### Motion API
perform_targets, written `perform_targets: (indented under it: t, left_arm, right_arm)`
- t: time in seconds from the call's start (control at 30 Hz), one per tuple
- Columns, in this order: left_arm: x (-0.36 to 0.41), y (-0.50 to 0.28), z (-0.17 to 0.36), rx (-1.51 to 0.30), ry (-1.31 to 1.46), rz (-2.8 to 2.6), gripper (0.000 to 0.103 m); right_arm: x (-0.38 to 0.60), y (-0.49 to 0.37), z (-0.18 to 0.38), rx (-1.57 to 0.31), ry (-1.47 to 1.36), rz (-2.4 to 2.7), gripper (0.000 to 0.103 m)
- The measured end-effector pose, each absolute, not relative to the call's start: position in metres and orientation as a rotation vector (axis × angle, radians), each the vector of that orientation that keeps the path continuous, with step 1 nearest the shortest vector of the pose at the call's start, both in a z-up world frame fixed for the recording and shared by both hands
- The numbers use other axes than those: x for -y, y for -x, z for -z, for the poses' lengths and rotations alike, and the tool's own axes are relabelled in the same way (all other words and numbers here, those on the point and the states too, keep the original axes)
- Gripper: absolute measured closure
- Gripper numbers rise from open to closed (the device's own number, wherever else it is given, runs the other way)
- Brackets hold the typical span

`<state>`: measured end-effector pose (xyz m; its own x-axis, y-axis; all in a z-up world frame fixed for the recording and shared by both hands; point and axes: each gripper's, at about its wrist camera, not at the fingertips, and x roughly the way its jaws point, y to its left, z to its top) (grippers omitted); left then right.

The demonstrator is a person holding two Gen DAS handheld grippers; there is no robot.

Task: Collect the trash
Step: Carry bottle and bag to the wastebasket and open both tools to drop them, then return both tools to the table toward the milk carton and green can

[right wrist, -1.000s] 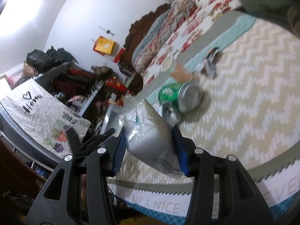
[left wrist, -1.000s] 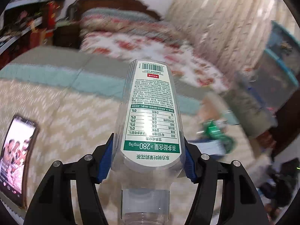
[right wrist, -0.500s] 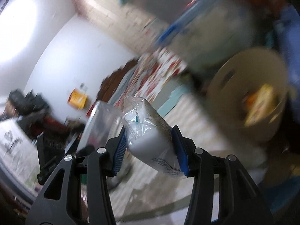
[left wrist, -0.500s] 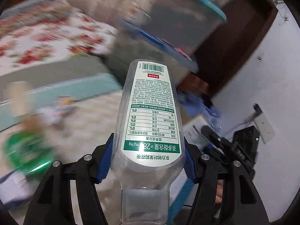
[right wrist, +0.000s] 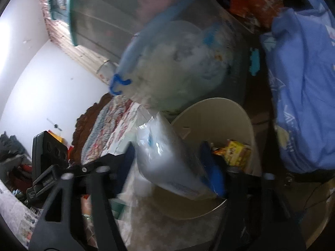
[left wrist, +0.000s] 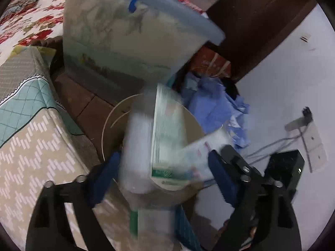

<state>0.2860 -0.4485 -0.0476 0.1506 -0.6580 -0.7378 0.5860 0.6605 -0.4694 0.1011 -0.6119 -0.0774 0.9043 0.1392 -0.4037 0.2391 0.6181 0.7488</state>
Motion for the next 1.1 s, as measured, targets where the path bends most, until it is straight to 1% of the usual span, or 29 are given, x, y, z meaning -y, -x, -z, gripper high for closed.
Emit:
perform_targets:
  t: [0.13,0.27,0.47,0.57,0.77,0.97,1.1]
  left_arm:
    - [0.441,-0.286,0.045,-1.086,0.077,0.874,0.018]
    - [0.418,-0.280,0.030,-1.035,0.087,0.852,0.018]
    - [0.348,-0.244,-0.010,-0.874,0.100,0.736,0.018]
    - [0.301,-0.227,-0.025,-0.813,0.131,0.654,0.018]
    - [0.215,-0.202,-0.037,-0.760,0.145,0.526,0.018]
    - [0.104,-0.177,-0.046,-0.702,0.223,0.370,0.018]
    - [0.014,-0.160,-0.051,-0.653,0.316,0.229,0.018]
  right_arm:
    - [0.618,-0.100,0.082,-0.435,-0.892,0.086,0.028]
    - [0.612,-0.099,0.084,-0.435,-0.893,0.080,0.028]
    - [0.568,-0.075,0.065,-0.434,-0.852,0.034,0.028]
    - [0.546,-0.065,0.059,-0.448,-0.852,-0.015,0.028]
    - [0.475,-0.048,0.045,-0.508,-0.806,-0.145,0.028]
    - [0.401,-0.057,0.043,-0.614,-0.782,-0.299,0.028]
    - [0.344,-0.071,0.048,-0.717,-0.765,-0.413,0.030]
